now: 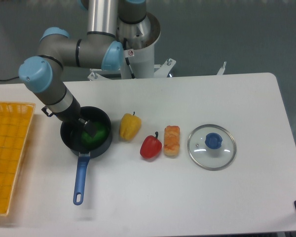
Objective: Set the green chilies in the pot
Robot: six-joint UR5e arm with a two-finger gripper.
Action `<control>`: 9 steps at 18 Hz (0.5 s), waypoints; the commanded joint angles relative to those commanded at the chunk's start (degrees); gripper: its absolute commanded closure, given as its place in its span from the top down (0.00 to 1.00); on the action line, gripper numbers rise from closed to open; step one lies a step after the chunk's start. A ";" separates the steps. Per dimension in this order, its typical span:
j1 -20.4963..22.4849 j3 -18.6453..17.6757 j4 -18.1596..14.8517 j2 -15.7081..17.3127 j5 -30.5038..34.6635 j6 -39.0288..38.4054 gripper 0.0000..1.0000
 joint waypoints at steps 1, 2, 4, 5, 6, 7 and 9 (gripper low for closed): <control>0.09 0.09 0.00 0.09 0.00 0.00 1.00; 0.17 0.26 -0.09 0.18 0.00 0.18 1.00; 0.61 0.53 -0.26 1.23 0.18 0.27 1.00; 0.88 0.61 -0.44 1.84 0.18 0.09 1.00; 1.57 0.62 -0.53 2.37 0.26 0.09 1.00; 2.63 0.62 -0.70 3.07 0.61 0.09 1.00; 4.39 0.62 -0.97 3.95 1.93 0.00 1.00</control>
